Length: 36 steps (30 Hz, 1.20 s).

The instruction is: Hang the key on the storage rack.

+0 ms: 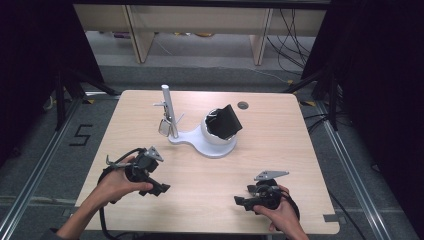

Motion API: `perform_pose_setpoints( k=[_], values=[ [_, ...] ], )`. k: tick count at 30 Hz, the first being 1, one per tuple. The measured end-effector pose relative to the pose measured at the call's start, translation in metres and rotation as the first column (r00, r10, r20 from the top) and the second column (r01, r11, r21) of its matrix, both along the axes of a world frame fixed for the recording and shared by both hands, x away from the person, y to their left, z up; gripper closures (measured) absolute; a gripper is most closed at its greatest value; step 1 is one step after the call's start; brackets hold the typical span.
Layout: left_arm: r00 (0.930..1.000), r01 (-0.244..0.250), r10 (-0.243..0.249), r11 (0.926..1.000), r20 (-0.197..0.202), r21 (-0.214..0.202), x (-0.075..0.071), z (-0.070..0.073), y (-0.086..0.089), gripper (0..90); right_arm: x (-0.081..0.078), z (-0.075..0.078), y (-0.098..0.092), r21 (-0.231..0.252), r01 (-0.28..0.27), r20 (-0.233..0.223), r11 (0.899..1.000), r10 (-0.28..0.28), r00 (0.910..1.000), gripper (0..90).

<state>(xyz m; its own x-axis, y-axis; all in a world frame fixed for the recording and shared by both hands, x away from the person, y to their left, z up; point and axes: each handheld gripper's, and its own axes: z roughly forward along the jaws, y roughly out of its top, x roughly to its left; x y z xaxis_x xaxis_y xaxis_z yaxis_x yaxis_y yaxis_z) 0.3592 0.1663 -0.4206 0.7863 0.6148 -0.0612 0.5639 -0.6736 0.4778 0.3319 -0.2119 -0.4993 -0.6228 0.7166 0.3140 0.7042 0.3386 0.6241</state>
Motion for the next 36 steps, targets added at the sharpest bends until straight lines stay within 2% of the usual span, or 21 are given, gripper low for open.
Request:
perform_pose_setpoints(
  k=[2, 6, 9, 11, 12, 15, 16, 20, 21, 22, 23, 24, 26, 27, 28, 30, 31, 32, 33, 34, 36],
  values=[
    [1.0, -0.009, 0.009, 0.9999, 0.002, -0.005, -0.002, -0.007, 0.001, 17.4, 0.0, 0.0, 0.0, -0.003, -0.002, 0.016, 1.0, 0.002, 0.9999, 27.6],
    [0.9994, -0.008, 0.009, 0.9998, 0.034, -0.015, -0.008, -0.018, 0.002, 17.2, -0.001, 0.0, 0.001, 0.001, 0.008, 0.003, 1.0, -0.008, 1.0, 27.6],
    [0.9982, 0.01, -0.01, 0.9999, 0.059, -0.006, -0.011, -0.023, 0.003, 17.2, 0.0, 0.0, 0.0, -0.006, 0.0, 0.007, 1.0, 0.0, 1.0, 27.5],
    [0.998, 0.008, -0.007, 0.9998, 0.062, -0.02, -0.014, -0.025, 0.004, 17.1, -0.001, 0.0, 0.001, 0.013, 0.003, -0.005, 1.0, -0.003, 1.0, 27.6],
    [0.9977, -0.005, 0.007, 0.9994, 0.067, -0.035, -0.015, -0.027, 0.003, 17.1, 0.0, -0.001, 0.001, 0.013, -0.01, 0.003, 1.0, 0.01, 0.9999, 27.5],
    [0.9965, 0.009, -0.005, 0.999, 0.083, -0.045, -0.019, -0.032, 0.004, 16.9, 0.0, -0.001, 0.001, 0.009, -0.007, 0.006, 1.0, 0.007, 1.0, 27.5],
    [0.9949, 0.006, -0.001, 0.9986, 0.101, -0.052, -0.021, -0.034, 0.003, 16.9, 0.0, -0.001, 0.001, 0.01, -0.007, 0.006, 1.0, 0.007, 1.0, 27.5],
    [0.9943, 0.016, -0.007, 0.9966, 0.107, -0.08, -0.025, -0.043, 0.004, 16.9, 0.0, -0.001, 0.001, 0.008, -0.008, 0.008, 1.0, 0.008, 0.9999, 27.5],
    [0.9939, 0.012, -0.002, 0.9959, 0.11, -0.09, -0.026, -0.045, 0.004, 16.9, -0.001, 0.0, 0.001, 0.014, -0.002, -0.007, 1.0, 0.002, 1.0, 27.5],
    [0.9936, -0.007, 0.019, 0.9946, 0.111, -0.103, -0.027, -0.048, 0.005, 16.9, 0.0, 0.0, 0.0, -0.005, -0.015, 0.017, 1.0, 0.015, 0.9997, 27.5],
    [0.9935, 0.009, 0.002, 0.9952, 0.114, -0.098, -0.026, -0.05, 0.007, 16.9, 0.0, 0.0, 0.001, -0.002, -0.011, 0.008, 1.0, 0.011, 0.9999, 27.5],
    [0.993, -0.012, 0.024, 0.9946, 0.116, -0.104, -0.026, -0.054, 0.007, 16.9, 0.0, 0.0, 0.001, -0.001, -0.012, 0.009, 1.0, 0.012, 0.9999, 27.5],
    [0.9935, -0.017, 0.028, 0.9945, 0.11, -0.103, -0.028, -0.057, 0.01, 16.9, -0.001, 0.0, 0.001, 0.0, 0.002, -0.006, 1.0, -0.002, 1.0, 27.5],
    [0.9917, -0.028, 0.042, 0.993, 0.121, -0.114, -0.028, -0.06, 0.01, 16.9, 0.0, 0.0, 0.001, -0.005, -0.004, 0.005, 1.0, 0.004, 1.0, 27.5],
    [0.9932, -0.029, 0.042, 0.9923, 0.109, -0.12, -0.03, -0.061, 0.012, 16.9, -0.001, 0.0, 0.001, -0.004, -0.005, 0.003, 1.0, 0.005, 1.0, 27.4],
    [0.993, -0.028, 0.043, 0.9914, 0.11, -0.128, -0.031, -0.065, 0.014, 16.9, -0.001, 0.0, 0.002, 0.008, -0.003, -0.01, 1.0, 0.003, 0.9999, 27.0],
    [0.9907, -0.053, 0.071, 0.9879, 0.116, -0.146, -0.033, -0.068, 0.015, 17.0, -0.001, 0.0, 0.001, -0.005, -0.007, -0.002, 1.0, 0.007, 1.0, 26.9],
    [0.9906, -0.055, 0.073, 0.9874, 0.116, -0.148, -0.034, -0.07, 0.016, 17.0, -0.002, 0.001, 0.002, 0.001, -0.003, -0.011, 1.0, 0.003, 0.9999, 26.7],
    [0.9898, -0.049, 0.067, 0.988, 0.125, -0.147, -0.035, -0.071, 0.018, 17.0, 0.0, 0.0, 0.002, -0.004, -0.015, 0.011, 1.0, 0.015, 0.9998, 26.5],
    [0.9872, -0.077, 0.098, 0.9831, 0.125, -0.166, -0.038, -0.073, 0.017, 17.0, 0.0, 0.0, 0.001, -0.002, -0.016, 0.012, 1.0, 0.016, 0.9998, 26.4],
    [0.9839, -0.086, 0.11, 0.9828, 0.141, -0.163, -0.041, -0.076, 0.017, 17.0, 0.0, 0.0, 0.001, -0.004, -0.02, 0.011, 1.0, 0.02, 0.9997, 25.9]
  ],
)
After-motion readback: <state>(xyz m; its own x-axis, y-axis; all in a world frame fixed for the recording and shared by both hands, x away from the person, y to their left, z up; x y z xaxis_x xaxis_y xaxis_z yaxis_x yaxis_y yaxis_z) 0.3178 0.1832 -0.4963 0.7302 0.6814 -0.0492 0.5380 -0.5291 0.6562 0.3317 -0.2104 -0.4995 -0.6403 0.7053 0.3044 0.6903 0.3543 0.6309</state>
